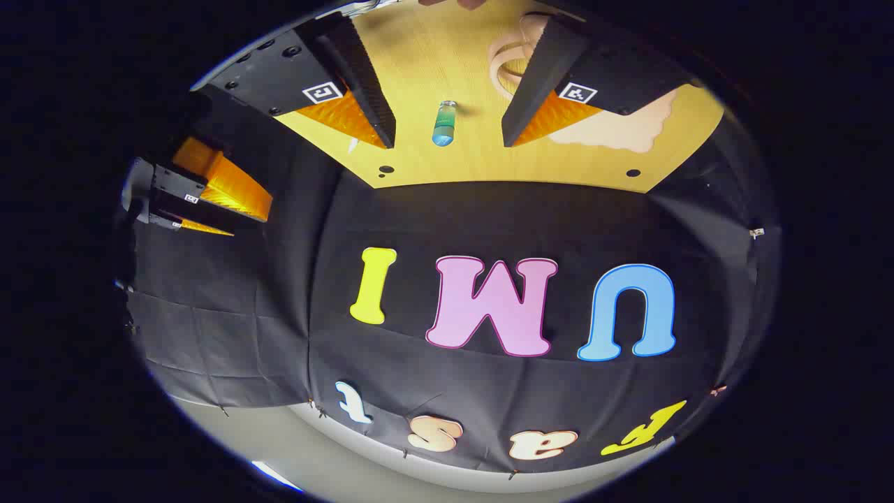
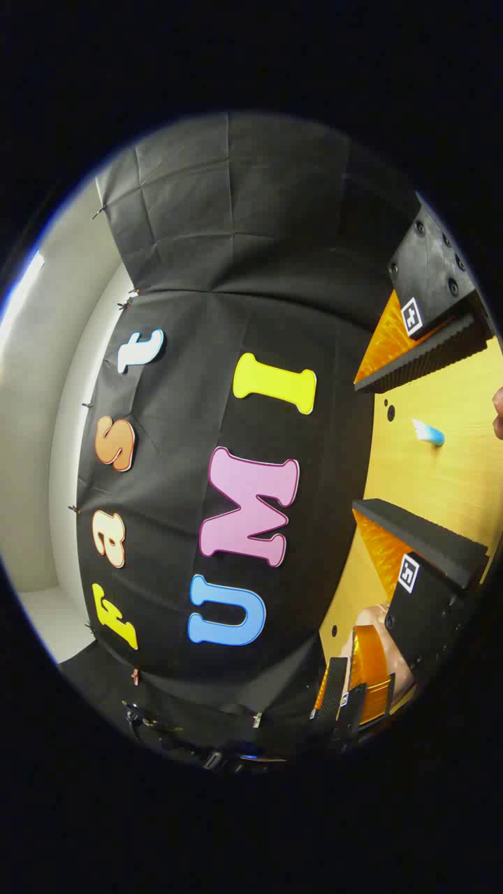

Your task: First open the suitcase, pack the skin care products into it, and then close the suitcase.

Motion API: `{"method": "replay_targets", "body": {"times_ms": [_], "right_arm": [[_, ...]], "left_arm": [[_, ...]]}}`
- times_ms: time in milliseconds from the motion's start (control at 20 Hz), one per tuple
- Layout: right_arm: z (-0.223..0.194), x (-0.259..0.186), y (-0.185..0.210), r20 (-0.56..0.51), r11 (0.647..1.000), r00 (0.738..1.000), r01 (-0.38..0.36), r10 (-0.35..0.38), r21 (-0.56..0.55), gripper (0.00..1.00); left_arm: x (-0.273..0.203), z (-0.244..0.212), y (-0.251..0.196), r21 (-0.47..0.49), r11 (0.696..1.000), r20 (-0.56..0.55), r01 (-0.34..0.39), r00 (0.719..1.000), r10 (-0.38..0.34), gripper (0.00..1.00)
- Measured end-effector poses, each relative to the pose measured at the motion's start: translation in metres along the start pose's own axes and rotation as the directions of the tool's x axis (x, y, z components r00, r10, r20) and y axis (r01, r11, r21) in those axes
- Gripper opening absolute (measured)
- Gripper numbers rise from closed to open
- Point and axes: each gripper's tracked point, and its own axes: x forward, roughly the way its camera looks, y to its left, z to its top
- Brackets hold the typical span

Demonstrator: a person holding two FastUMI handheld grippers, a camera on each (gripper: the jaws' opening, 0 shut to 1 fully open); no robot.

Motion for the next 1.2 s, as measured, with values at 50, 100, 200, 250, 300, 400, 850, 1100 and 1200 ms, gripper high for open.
{"method": "replay_targets", "body": {"times_ms": [50, 100, 200, 250, 300, 400, 850, 1100, 1200], "right_arm": [[0.002, -0.001, 0.001, 0.003, 1.0, 1.0, 0.003, -0.003, 0.006, 0.96], [0.003, 0.0, 0.001, 0.004, 1.0, 1.0, 0.004, -0.004, 0.014, 0.96], [0.002, 0.003, 0.004, -0.003, 1.0, 1.0, 0.002, -0.002, 0.028, 0.96], [0.005, 0.005, 0.005, 0.002, 0.999, 1.0, 0.002, -0.002, 0.032, 0.98], [0.008, 0.005, 0.006, 0.011, 0.999, 1.0, 0.004, -0.004, 0.034, 0.96], [0.011, 0.008, 0.01, 0.019, 0.999, 1.0, -0.002, 0.001, 0.037, 0.95], [0.011, 0.004, 0.0, 0.016, 1.0, 1.0, 0.025, -0.025, 0.011, 0.96], [0.008, 0.0, -0.008, 0.006, 0.998, 0.998, 0.061, -0.061, 0.017, 0.96], [0.009, 0.0, -0.007, 0.008, 0.998, 0.998, 0.06, -0.06, 0.009, 0.96]], "left_arm": [[-0.002, 0.002, -0.001, 0.004, 1.0, 0.003, 0.004, 1.0, -0.004, 0.96], [-0.003, 0.005, 0.0, 0.013, 1.0, 0.009, 0.001, 1.0, -0.001, 0.96], [-0.006, 0.012, 0.002, 0.044, 0.999, 0.024, -0.002, 1.0, 0.001, 0.96], [-0.007, 0.018, 0.002, 0.055, 0.999, 0.037, -0.003, 0.999, 0.001, 0.96], [-0.007, 0.02, 0.003, 0.062, 0.998, 0.047, -0.009, 0.999, 0.006, 0.96], [-0.007, 0.025, 0.005, 0.065, 0.998, 0.06, -0.021, 0.998, 0.017, 0.96], [0.001, 0.02, 0.005, 0.066, 0.998, 0.04, -0.005, 0.999, 0.003, 0.96], [0.006, 0.005, 0.003, 0.03, 0.999, -0.011, 0.018, 1.0, -0.018, 0.96], [0.011, -0.007, 0.005, -0.001, 1.0, -0.049, 0.02, 0.999, -0.02, 0.96]]}}
